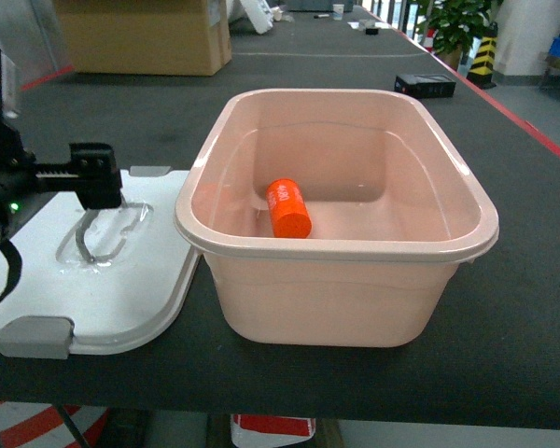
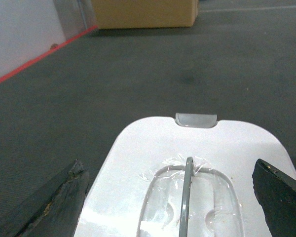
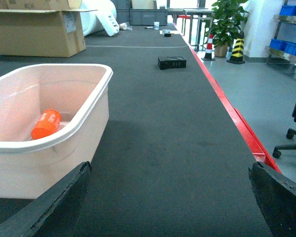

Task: Pick capacitor and pack into box

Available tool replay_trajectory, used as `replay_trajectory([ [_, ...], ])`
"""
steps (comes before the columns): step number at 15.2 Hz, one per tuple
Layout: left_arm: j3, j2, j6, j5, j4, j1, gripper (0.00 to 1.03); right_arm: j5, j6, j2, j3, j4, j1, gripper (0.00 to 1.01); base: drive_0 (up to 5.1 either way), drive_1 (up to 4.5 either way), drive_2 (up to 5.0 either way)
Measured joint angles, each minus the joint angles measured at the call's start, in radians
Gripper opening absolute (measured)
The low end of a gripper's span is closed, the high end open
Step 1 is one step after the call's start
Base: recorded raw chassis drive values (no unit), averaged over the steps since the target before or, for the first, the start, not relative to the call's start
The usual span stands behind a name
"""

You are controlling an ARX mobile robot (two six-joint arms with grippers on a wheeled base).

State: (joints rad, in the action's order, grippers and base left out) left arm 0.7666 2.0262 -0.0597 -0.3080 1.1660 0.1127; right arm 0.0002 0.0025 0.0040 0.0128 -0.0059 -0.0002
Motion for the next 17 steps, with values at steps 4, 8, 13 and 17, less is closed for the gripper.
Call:
replay_trajectory([
  [4, 0.191, 0.223, 0.003, 0.056, -0.109, -0.014, 0.98, 0.0, 0.0, 0.0, 0.0, 0.0, 0.0, 0.98, 0.0, 0.0, 0.0],
  [8, 0.238, 0.273, 0.01, 0.078, -0.157, -0.032, 0.82, 0.0, 0.0, 0.0, 0.0, 0.001, 0.0, 0.98, 0.0, 0.0, 0.0],
  [13, 0.238, 0.274, 0.032, 0.077, -0.186, -0.024, 0.34, 0.0, 0.0, 0.0, 0.0, 0.0, 0.0, 0.98, 0.0, 0.0, 0.0],
  [17, 0.207, 0.243, 0.09, 0.08, -0.201, -0.027, 0.02, 0.0, 0.0, 0.0, 0.0, 0.0, 0.0, 0.98, 0.0, 0.0, 0.0],
])
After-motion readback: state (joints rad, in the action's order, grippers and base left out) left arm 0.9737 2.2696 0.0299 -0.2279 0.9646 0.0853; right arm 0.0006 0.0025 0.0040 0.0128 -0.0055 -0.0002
